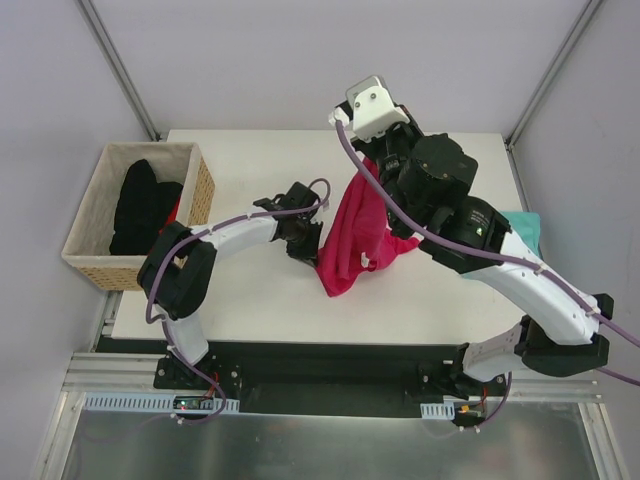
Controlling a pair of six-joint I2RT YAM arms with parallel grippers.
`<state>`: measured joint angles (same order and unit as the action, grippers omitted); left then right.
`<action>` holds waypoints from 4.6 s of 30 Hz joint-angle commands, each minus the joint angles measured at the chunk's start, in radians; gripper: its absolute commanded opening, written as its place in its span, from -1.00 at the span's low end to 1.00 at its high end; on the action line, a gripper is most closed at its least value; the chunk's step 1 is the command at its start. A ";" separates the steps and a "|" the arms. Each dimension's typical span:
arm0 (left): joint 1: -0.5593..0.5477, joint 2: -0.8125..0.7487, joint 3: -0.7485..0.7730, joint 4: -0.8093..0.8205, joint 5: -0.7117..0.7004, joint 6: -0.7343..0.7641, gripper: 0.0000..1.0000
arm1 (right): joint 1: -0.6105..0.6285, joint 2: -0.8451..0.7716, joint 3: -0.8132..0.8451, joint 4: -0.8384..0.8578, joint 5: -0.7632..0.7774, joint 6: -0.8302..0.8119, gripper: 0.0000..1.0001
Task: Fold and stack the t-shirts
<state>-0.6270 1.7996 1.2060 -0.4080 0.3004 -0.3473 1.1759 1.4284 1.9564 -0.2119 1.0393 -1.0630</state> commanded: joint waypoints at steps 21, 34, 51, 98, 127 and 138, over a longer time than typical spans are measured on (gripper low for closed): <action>0.214 -0.378 0.204 -0.169 -0.339 0.086 -1.00 | -0.254 -0.135 -0.106 -0.055 -0.134 0.218 -0.99; 0.300 -0.471 0.351 -0.176 -0.472 0.131 -1.00 | -0.338 -0.100 0.024 -0.050 -0.191 0.129 -0.99; 0.383 -0.537 0.352 -0.149 -0.529 0.111 -1.00 | -0.344 -0.105 0.125 0.019 -0.177 -0.043 -0.99; 0.526 -0.339 0.705 -0.187 -0.386 0.133 -1.00 | -0.507 0.007 0.070 -0.121 -0.228 0.152 -0.99; 0.526 -0.611 0.618 -0.086 -0.379 0.237 -1.00 | -0.243 -0.164 -0.094 0.505 -0.096 -0.351 -0.99; 0.526 -0.658 0.616 -0.084 -0.372 0.254 -1.00 | -0.090 -0.086 -0.125 0.992 -0.093 -0.875 -0.99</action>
<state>-0.1097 1.1725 1.8240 -0.5503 -0.0772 -0.1158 1.0328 1.3159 1.8481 0.4362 0.9398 -1.6440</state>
